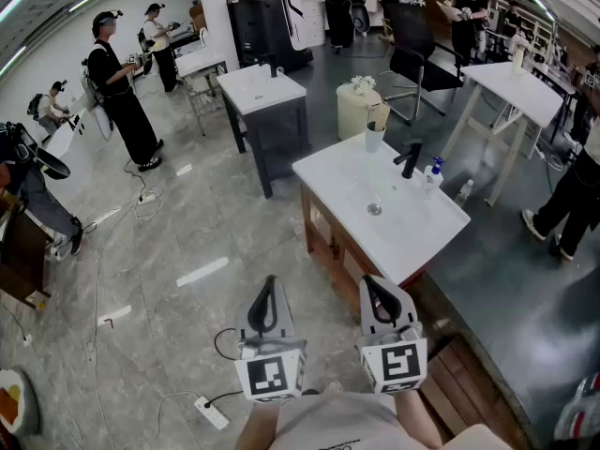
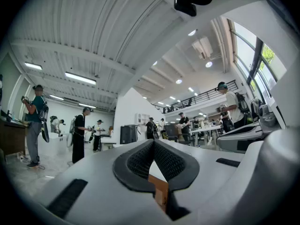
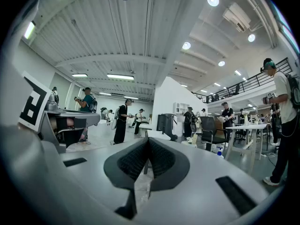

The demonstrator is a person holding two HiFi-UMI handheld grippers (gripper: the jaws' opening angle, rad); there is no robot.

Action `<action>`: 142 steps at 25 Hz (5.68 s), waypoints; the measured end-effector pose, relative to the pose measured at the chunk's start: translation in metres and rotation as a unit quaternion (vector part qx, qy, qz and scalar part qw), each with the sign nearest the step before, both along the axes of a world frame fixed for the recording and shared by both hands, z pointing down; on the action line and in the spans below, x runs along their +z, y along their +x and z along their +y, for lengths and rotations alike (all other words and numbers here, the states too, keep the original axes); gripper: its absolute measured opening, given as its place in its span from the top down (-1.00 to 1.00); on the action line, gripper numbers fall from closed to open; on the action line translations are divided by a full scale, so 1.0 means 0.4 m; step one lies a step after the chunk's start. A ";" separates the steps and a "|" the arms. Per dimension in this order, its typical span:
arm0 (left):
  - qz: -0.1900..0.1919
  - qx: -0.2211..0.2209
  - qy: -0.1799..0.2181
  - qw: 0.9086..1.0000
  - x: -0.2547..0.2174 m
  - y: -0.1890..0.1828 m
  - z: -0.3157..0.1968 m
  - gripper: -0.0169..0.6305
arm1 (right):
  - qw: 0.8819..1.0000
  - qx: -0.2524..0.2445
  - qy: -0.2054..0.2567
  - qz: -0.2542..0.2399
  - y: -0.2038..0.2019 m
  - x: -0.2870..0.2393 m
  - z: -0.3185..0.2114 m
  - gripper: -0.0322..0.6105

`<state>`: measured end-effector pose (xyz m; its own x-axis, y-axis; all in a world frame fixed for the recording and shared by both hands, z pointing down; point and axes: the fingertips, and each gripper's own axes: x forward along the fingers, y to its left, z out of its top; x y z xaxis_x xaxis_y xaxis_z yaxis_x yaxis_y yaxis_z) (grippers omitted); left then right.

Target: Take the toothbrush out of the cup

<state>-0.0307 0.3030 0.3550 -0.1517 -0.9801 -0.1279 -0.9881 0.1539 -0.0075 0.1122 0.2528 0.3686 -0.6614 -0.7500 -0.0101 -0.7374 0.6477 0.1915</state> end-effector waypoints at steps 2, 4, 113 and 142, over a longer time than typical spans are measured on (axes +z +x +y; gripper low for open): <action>-0.003 0.003 0.000 1.000 -0.002 -0.005 0.003 0.90 | 1.000 0.004 -0.008 -0.005 -0.001 0.005 0.006 0.87; -0.003 0.005 0.000 1.000 -0.002 -0.006 0.001 0.90 | 1.000 0.002 -0.008 -0.004 -0.006 0.007 0.006 0.87; -0.039 0.535 -0.194 0.822 0.215 0.248 -1.886 0.04 | 0.991 0.088 -0.083 -0.055 -0.247 0.094 -1.242 0.87; -0.090 0.546 -0.244 0.796 0.285 0.316 -1.941 0.76 | 0.987 0.102 -0.099 -0.079 -0.196 0.128 -1.299 0.87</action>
